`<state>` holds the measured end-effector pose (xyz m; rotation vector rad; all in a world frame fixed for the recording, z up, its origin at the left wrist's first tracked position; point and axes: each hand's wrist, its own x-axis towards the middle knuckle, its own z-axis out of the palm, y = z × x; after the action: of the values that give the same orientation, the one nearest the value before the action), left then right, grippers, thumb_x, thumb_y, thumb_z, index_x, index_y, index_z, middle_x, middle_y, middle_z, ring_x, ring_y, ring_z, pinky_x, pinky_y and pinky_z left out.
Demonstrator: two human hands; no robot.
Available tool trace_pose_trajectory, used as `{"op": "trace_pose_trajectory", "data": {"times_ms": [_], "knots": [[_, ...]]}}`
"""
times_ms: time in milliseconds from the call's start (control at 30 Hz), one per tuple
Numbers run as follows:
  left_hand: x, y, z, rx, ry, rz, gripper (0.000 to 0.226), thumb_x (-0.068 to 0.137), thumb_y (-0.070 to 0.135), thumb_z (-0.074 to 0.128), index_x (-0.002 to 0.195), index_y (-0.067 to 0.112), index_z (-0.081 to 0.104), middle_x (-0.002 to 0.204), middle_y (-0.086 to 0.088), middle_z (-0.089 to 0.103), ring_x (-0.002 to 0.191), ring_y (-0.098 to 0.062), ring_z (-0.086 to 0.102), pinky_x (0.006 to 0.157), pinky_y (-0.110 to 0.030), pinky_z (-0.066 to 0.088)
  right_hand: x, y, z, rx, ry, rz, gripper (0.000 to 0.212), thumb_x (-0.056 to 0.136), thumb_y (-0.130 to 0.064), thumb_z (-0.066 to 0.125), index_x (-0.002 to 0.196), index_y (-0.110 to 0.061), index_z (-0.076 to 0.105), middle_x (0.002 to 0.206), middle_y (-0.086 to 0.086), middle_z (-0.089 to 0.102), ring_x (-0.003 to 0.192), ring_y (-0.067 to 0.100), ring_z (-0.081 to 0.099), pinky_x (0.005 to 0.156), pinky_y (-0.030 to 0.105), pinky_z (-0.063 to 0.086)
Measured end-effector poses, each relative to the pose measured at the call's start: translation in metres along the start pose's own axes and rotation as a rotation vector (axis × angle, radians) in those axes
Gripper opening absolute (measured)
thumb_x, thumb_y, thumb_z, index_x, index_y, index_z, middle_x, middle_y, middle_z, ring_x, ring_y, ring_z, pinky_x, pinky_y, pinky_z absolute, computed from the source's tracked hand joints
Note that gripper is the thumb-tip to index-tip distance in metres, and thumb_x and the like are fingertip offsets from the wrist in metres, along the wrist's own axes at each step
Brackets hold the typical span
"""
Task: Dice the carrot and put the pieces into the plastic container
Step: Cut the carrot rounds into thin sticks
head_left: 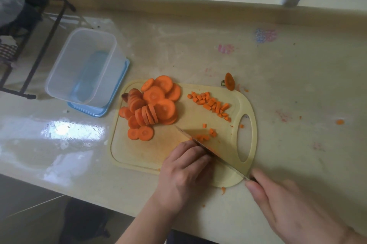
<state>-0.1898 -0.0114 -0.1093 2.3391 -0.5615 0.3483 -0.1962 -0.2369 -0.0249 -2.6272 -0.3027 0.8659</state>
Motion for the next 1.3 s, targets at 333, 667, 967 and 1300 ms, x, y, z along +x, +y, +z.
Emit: {"op": "trace_pose_trajectory", "data": {"times_ms": [333, 667, 967, 1300], "knots": [[-0.012, -0.007, -0.006, 0.017, -0.036, 0.056, 0.015, 0.091, 0.006, 0.073, 0.105, 0.0, 0.076, 0.112, -0.009, 0.067, 0.105, -0.031, 0.063, 0.089, -0.04, 0.052, -0.004, 0.011, -0.013, 0.201, 0.064, -0.111, 0.052, 0.081, -0.074, 0.004, 0.089, -0.037, 0.04, 0.068, -0.009, 0.054, 0.058, 0.011, 0.051, 0.057, 0.026, 0.039], [-0.017, -0.002, -0.001, 0.081, -0.028, -0.016, 0.014, 0.087, 0.003, 0.078, 0.101, 0.002, 0.076, 0.109, -0.009, 0.07, 0.102, -0.033, 0.063, 0.085, -0.041, 0.051, -0.027, 0.011, -0.003, 0.105, 0.121, 0.027, 0.071, 0.064, -0.079, -0.02, 0.093, -0.04, 0.032, 0.096, -0.025, 0.052, 0.076, 0.003, 0.055, 0.061, 0.019, 0.045], [-0.014, 0.007, 0.001, 0.096, 0.033, -0.02, 0.018, 0.099, 0.015, 0.064, 0.095, 0.003, 0.077, 0.103, -0.007, 0.071, 0.097, -0.028, 0.064, 0.085, -0.036, 0.053, -0.013, 0.004, 0.007, 0.073, 0.057, 0.019, 0.073, 0.062, -0.079, -0.026, 0.091, -0.04, 0.029, 0.072, -0.001, 0.057, 0.072, 0.014, 0.06, 0.067, 0.031, 0.051], [-0.021, 0.006, 0.001, 0.105, 0.059, -0.01, 0.01, 0.09, 0.008, 0.075, 0.096, 0.0, 0.077, 0.1, -0.011, 0.071, 0.097, -0.03, 0.064, 0.084, -0.037, 0.054, 0.003, 0.009, -0.007, 0.227, 0.121, -0.138, 0.047, 0.087, -0.07, 0.011, 0.077, -0.033, 0.039, 0.063, -0.004, 0.051, 0.055, 0.012, 0.048, 0.054, 0.03, 0.038]]}}
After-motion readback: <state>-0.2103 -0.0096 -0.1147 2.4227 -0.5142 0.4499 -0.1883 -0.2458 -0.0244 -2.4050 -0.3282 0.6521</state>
